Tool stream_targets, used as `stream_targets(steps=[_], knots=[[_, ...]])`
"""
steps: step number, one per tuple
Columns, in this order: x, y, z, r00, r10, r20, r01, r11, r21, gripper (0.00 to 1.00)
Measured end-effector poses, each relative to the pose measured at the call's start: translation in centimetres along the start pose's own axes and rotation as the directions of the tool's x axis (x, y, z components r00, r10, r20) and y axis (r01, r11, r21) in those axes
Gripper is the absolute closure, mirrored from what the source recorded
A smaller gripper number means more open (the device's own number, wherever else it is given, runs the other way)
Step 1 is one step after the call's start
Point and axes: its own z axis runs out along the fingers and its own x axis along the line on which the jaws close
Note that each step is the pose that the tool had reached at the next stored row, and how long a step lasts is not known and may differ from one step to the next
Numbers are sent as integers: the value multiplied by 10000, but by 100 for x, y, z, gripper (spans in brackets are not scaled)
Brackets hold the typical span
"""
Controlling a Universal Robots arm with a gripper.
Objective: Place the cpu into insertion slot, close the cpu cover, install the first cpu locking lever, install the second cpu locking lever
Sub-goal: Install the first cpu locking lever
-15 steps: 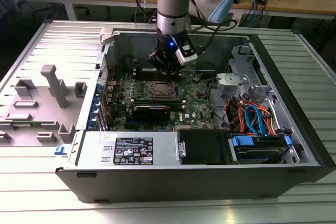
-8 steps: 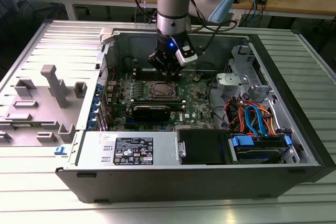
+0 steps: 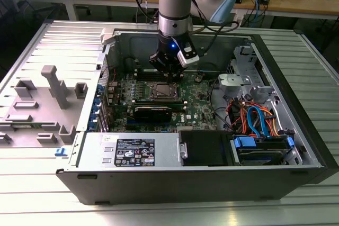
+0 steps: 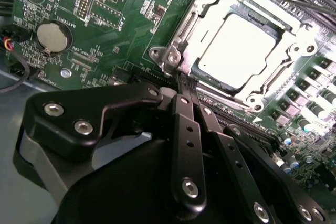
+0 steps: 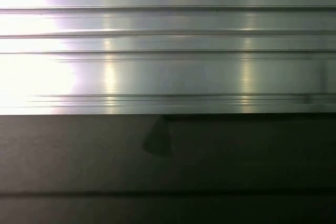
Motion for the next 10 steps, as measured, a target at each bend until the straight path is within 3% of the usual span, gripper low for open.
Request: stream_targets(steps=[5,10], knots=[[-2,5,-11,10000,-1,4,1,10000,-6,89],[-4,-9,-71,10000,-1,1,1,10000,-3,89]])
